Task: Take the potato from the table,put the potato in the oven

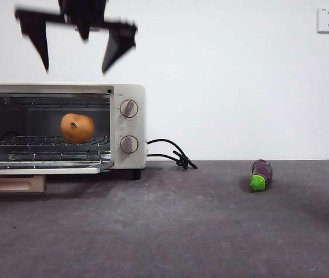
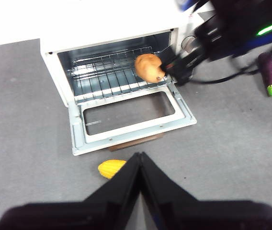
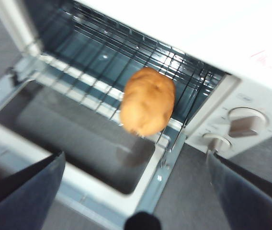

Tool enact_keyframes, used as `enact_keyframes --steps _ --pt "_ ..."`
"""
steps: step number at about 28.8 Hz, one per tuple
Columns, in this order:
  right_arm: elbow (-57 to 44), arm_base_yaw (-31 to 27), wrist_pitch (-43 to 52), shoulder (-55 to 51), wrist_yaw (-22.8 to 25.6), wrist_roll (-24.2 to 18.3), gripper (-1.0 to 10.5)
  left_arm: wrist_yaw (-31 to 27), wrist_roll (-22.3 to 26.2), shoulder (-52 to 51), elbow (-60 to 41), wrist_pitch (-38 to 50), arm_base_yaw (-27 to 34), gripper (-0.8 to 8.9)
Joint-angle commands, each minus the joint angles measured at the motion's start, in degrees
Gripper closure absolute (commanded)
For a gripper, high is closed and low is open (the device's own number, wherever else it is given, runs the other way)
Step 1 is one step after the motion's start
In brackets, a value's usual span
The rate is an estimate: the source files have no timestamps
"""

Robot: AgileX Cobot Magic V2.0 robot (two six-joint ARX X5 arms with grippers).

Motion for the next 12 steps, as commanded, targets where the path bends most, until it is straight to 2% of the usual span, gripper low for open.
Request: enact_keyframes --steps 1,4,10,12 --pt "0.1 1.7 -4.2 -3.8 4.0 -1.8 4.5 -0.4 2.9 0.0 -0.3 0.5 0.0 8.21" --pt "0.1 2.3 -8.9 -7.3 6.3 -3.2 4.9 -2.1 3.4 1.0 -0.9 2.2 0.0 8.22" --pt "0.1 2.4 -16.8 -14.0 6.2 -4.9 8.3 -4.7 4.2 6.3 -2.1 5.2 0.0 8.23" --pt "0.1 2.4 -19.9 -16.3 6.2 -4.9 8.5 -4.7 3.7 9.3 -2.1 6.0 0.2 8.23"
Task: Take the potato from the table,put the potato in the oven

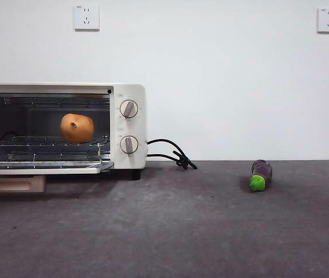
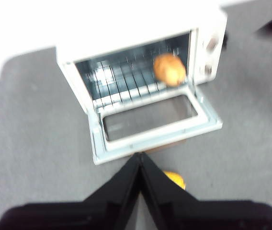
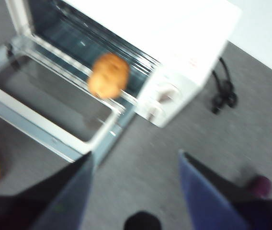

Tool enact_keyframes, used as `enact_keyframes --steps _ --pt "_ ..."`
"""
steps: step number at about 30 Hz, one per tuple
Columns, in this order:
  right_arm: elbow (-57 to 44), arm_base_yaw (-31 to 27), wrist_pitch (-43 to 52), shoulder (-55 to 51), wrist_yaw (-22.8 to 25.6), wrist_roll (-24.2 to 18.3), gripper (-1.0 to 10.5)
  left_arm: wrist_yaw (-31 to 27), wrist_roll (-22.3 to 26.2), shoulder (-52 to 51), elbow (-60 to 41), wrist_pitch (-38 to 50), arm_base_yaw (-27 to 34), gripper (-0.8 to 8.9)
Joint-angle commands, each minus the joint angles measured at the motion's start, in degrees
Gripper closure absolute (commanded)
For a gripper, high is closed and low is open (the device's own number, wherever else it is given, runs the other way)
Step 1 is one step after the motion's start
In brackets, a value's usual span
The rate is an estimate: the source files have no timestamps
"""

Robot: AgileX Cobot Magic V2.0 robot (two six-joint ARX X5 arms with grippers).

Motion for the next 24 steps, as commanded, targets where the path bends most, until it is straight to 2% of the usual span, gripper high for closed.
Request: enact_keyframes --steps 1,5,10,15,20,24 --pt "0.1 0.2 -3.4 -3.0 0.4 -0.8 8.5 -0.2 -0.1 3.5 -0.6 1.9 0.5 8.23" --pt "0.0 0.2 -7.5 -7.6 1.6 -0.9 8.5 1.5 -0.3 9.8 -0.6 5.2 4.0 8.23" --pt "-0.2 1.5 -7.6 -14.4 -0.3 -2.7 8.5 18.1 0.0 18.8 -0.6 7.5 16.0 8.23" --pt "-2.8 3.1 -7.6 -21.5 -2.9 -4.0 8.5 30.1 -2.7 27.1 -0.6 8.8 28.6 8.23" --pt "-16.0 3.2 -7.5 -30.2 -2.9 -4.2 8.5 29.8 -3.6 34.0 -0.6 9.9 33.9 8.23" --pt "-35.3 3.2 2.4 -39.4 -3.0 -4.2 8.5 29.8 -3.5 39.8 -0.6 11.1 34.7 8.22"
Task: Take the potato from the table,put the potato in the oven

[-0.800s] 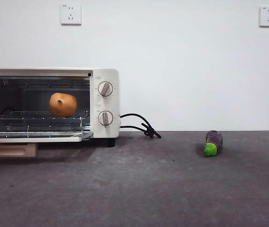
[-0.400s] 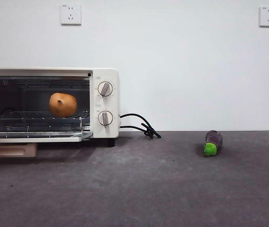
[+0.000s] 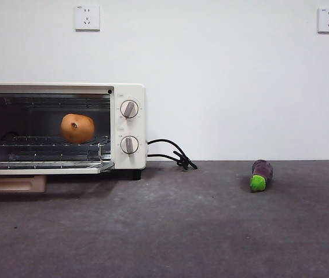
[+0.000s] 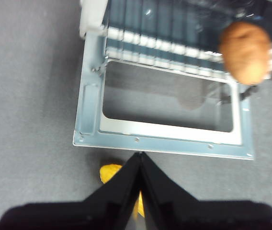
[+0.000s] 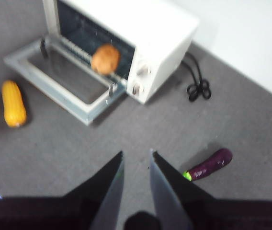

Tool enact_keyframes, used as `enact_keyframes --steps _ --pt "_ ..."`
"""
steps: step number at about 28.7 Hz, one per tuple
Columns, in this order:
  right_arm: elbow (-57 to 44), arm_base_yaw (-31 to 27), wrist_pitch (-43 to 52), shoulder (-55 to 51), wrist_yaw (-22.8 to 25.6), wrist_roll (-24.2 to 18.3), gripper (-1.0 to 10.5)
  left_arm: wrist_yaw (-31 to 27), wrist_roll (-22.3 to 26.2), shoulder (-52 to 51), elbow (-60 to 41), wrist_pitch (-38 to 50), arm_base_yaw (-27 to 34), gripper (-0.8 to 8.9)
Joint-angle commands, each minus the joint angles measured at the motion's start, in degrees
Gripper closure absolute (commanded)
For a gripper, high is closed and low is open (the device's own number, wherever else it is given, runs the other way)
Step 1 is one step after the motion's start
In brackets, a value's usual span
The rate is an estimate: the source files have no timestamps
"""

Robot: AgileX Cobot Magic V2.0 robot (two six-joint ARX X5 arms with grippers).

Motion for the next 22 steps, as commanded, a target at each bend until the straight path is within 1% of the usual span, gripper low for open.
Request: enact_keyframes --steps 1,3,5,6,7,11,13,14,16,17,19,22 --pt "-16.2 0.1 9.5 -6.2 -1.2 -0.4 8.5 0.2 -0.2 4.1 -0.5 0.7 0.5 8.22" --pt "-25.3 0.1 15.5 -10.6 -5.0 -0.1 8.5 0.1 0.2 6.7 -0.5 1.0 0.5 8.23" --pt "-32.7 0.1 19.2 -14.1 -8.9 1.1 8.5 -1.3 0.9 9.2 -0.5 1.0 1.2 8.22" --pt "-36.0 0.1 20.3 -15.6 -10.3 1.9 8.5 -2.7 1.0 10.6 -0.5 1.0 1.9 8.22" --pt "-38.9 0.1 20.8 -16.8 -10.6 2.8 8.5 -3.7 1.0 11.9 -0.5 0.8 2.5 8.22" --pt "-46.9 0.1 21.2 -18.9 -9.0 5.5 8.5 -4.2 1.6 16.9 -0.6 0.3 5.4 8.22" --pt "-50.6 0.1 23.0 -19.4 -6.5 6.5 8.5 -4.2 1.8 20.0 -0.7 0.0 7.3 8.22" --pt "-51.9 0.1 24.3 -19.5 -5.9 6.7 8.5 -4.2 1.8 21.8 -0.8 0.0 8.4 8.22" --pt "-52.5 0.1 26.9 -19.5 -6.1 8.0 8.5 -3.2 1.8 24.7 -0.8 0.0 10.6 8.22" --pt "-52.5 0.1 28.7 -19.6 -6.1 8.3 8.5 -1.9 1.8 25.9 -0.8 0.0 11.7 8.22" --pt "-52.5 0.1 32.4 -19.6 -6.2 9.5 8.5 2.7 1.7 27.8 -0.8 0.0 13.1 8.22" --pt "-52.5 0.1 36.0 -19.6 -6.2 9.8 8.5 5.3 1.1 31.0 -0.8 0.3 13.9 8.22"
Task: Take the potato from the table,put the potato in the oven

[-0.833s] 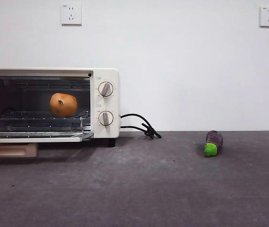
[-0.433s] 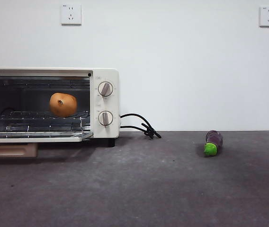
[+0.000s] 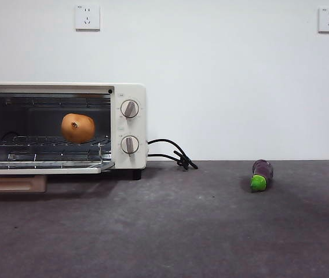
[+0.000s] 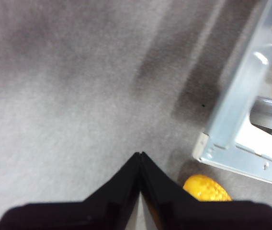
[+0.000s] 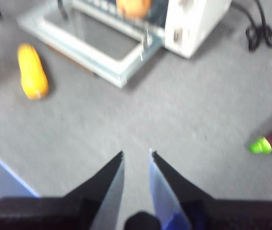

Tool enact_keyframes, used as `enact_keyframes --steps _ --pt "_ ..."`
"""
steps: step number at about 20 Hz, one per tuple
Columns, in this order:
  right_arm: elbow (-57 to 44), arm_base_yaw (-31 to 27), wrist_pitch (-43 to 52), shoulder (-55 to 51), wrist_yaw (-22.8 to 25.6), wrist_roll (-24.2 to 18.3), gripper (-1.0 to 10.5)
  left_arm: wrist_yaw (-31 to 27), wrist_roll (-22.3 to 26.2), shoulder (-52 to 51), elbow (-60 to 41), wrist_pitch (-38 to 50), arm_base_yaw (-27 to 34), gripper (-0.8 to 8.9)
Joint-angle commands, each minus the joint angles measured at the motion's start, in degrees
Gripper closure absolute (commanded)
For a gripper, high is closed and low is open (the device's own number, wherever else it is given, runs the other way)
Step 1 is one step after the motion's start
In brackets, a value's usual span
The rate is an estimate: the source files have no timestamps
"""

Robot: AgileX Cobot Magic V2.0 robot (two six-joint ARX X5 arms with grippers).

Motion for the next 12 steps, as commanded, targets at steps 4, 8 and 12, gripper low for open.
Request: enact_keyframes --steps 4,8,12 --pt "-0.2 0.0 0.8 0.0 0.0 2.7 8.5 5.8 0.0 5.8 -0.7 -0.5 0.0 8.22" --pt "-0.2 0.0 0.8 0.0 0.1 3.5 8.5 7.2 -0.2 6.0 -0.7 -0.2 -1.2 8.22" --pt "-0.2 0.0 0.7 0.0 0.1 3.8 8.5 7.3 -0.2 6.2 -0.7 -0.4 -3.3 8.22"
